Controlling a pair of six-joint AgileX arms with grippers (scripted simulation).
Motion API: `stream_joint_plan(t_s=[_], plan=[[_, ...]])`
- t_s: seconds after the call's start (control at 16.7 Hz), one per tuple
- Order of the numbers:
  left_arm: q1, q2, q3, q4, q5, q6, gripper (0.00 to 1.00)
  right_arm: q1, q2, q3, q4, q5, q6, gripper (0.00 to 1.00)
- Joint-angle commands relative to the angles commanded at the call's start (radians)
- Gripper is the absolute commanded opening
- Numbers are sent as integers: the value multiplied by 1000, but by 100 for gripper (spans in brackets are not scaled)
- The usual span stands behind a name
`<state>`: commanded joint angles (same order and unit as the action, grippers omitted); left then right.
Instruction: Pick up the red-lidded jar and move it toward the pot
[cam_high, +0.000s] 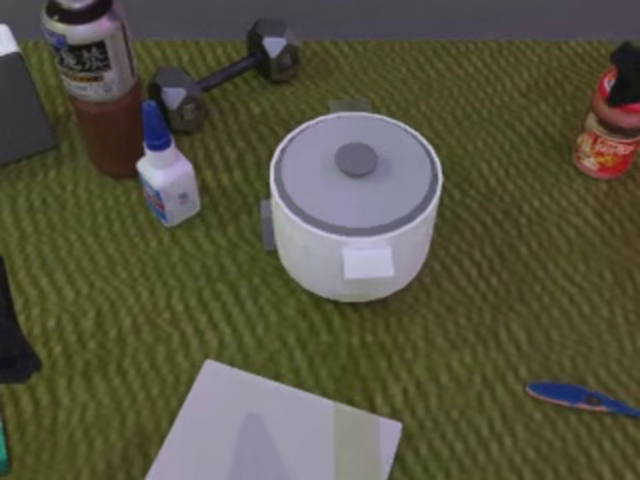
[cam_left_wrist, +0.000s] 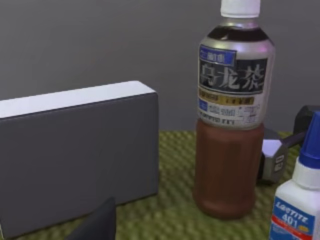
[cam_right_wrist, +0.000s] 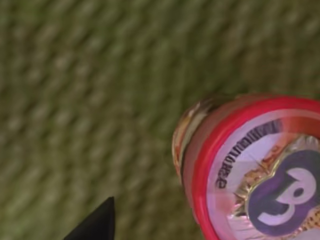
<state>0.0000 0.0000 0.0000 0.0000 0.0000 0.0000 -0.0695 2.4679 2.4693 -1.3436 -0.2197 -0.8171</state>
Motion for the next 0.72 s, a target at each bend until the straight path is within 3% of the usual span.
stream_joint_plan(t_s=[0.24,0.72], plan=[[0,0,0,0,0,0,100,-5,113,121,-53,-6,-38,100],[0,0,0,0,0,0,100,2,117,85,-13,-5,-31,100]])
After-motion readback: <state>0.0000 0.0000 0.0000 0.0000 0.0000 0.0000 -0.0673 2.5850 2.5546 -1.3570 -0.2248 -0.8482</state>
